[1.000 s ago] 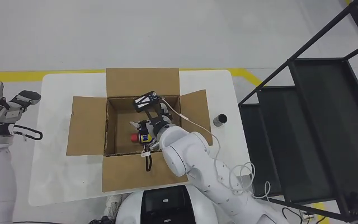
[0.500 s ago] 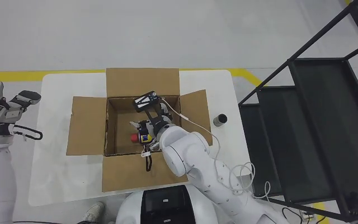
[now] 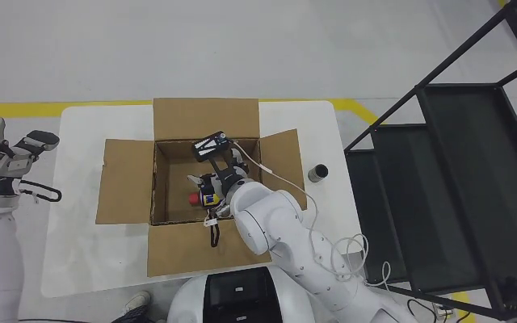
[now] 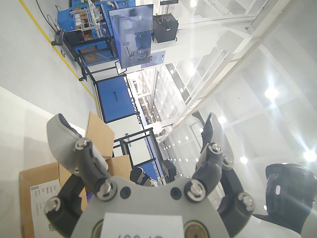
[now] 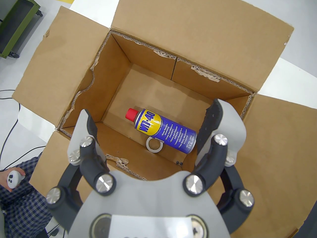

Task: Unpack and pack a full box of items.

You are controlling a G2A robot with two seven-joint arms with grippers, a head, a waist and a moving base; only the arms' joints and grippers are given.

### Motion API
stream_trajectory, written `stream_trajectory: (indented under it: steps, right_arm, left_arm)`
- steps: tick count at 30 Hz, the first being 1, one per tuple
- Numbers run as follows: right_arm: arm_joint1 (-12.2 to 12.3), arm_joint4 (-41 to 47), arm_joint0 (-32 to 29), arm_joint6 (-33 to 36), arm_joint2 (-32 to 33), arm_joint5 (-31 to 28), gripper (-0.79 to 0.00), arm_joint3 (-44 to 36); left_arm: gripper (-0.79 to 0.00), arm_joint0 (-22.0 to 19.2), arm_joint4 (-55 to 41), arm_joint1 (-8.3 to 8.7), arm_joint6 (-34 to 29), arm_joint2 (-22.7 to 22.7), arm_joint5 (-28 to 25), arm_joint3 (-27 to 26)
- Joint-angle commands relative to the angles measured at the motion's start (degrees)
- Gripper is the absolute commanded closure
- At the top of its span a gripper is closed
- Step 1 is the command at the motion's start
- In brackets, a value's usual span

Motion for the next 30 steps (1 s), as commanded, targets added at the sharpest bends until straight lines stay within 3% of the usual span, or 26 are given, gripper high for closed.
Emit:
stream_trajectory:
  steps: [1, 5, 12, 17, 20, 23, 30]
  right_arm:
    - [0.00, 0.00, 0.00, 0.00, 0.00, 0.00, -0.785, 0.00]
    - [0.04, -0.30, 0.04, 0.03, -0.14, -0.75, -0.785, 0.33]
    - [0.76, -7.49, 6.00, 7.59, -1.81, -20.74, -0.785, 6.29]
    - [0.76, 1.42, 11.03, 13.03, -1.92, -38.56, -0.785, 14.37]
    - [0.64, 7.96, 14.63, 18.35, -1.74, -45.97, -0.785, 20.33]
    - [0.60, 13.15, 18.57, 18.42, -4.32, -45.90, -0.785, 25.88]
    - [0.60, 13.15, 18.57, 18.42, -4.32, -45.90, -0.785, 25.88]
  left_arm:
    - [-0.785, 0.00, 0.00, 0.00, 0.00, 0.00, 0.00, 0.00]
    - [-0.785, 0.00, 0.00, 0.00, 0.00, 0.00, 0.00, 0.00]
    - [-0.785, 0.00, 0.00, 0.00, 0.00, 0.00, 0.00, 0.00]
    - [-0.785, 0.00, 0.00, 0.00, 0.00, 0.00, 0.00, 0.00]
    - [-0.785, 0.00, 0.00, 0.00, 0.00, 0.00, 0.00, 0.00]
    - [-0.785, 0.00, 0.00, 0.00, 0.00, 0.00, 0.00, 0.00]
    - [-0.785, 0.00, 0.00, 0.00, 0.00, 0.00, 0.00, 0.00]
